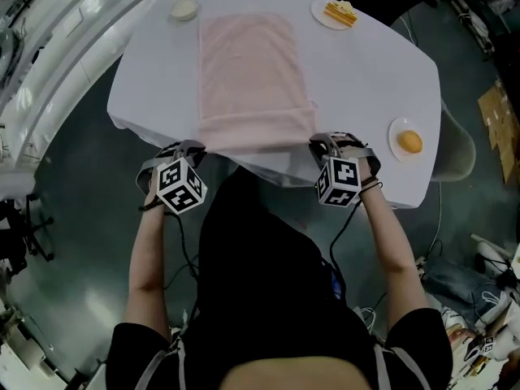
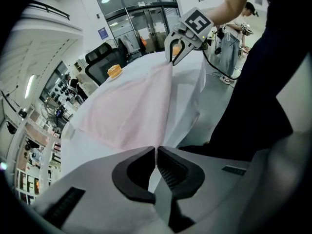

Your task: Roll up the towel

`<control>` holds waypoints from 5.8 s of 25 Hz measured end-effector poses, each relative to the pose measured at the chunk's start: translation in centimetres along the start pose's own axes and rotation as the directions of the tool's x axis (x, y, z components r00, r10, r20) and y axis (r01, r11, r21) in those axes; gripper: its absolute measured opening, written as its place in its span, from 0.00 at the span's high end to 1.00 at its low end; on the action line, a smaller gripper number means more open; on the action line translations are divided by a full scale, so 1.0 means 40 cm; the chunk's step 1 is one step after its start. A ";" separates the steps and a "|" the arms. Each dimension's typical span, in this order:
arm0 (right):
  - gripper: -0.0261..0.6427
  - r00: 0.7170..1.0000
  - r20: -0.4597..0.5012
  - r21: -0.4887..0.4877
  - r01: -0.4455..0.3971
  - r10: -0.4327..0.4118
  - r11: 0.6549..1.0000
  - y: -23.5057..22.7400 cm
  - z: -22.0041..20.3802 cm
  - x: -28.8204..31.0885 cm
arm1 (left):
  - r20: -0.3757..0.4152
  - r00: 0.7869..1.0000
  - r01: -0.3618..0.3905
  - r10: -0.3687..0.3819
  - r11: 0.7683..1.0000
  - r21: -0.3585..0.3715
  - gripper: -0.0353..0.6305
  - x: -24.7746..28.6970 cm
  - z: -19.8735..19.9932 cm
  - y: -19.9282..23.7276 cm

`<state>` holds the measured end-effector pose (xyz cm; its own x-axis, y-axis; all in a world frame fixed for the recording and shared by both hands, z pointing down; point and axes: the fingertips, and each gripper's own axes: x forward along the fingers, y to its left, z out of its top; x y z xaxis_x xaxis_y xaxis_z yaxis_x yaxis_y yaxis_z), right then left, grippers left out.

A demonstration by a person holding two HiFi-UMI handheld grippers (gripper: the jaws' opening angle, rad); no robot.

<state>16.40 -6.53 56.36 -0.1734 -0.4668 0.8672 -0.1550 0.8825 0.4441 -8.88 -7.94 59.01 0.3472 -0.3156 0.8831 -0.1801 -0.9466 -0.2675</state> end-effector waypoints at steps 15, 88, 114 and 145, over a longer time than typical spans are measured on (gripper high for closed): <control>0.93 1.000 0.019 0.030 0.011 -0.011 0.999 0.152 0.035 -0.092 | 0.006 1.000 -0.010 0.010 1.000 -0.019 0.92 -0.099 -0.042 -0.156; 0.69 0.995 -0.054 0.127 0.085 -0.079 0.988 -0.334 -0.023 0.083 | 0.047 0.996 -0.055 0.070 0.963 -0.265 0.77 -0.019 -0.029 0.303; 0.69 0.997 -0.039 0.015 -0.061 0.062 0.998 -0.092 0.051 0.102 | 0.057 0.998 0.031 -0.021 0.983 -0.180 0.77 0.022 0.004 0.107; 0.89 0.998 -0.013 0.033 -0.065 0.066 0.997 -0.109 0.045 0.125 | 0.006 0.999 0.040 -0.040 0.990 -0.136 0.90 0.062 -0.002 0.118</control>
<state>14.46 -12.80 58.35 -0.1702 -0.4070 0.8974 -0.1753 0.9087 0.3789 -8.95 -13.19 59.98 0.3593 -0.2782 0.8908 -0.2899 -0.9406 -0.1769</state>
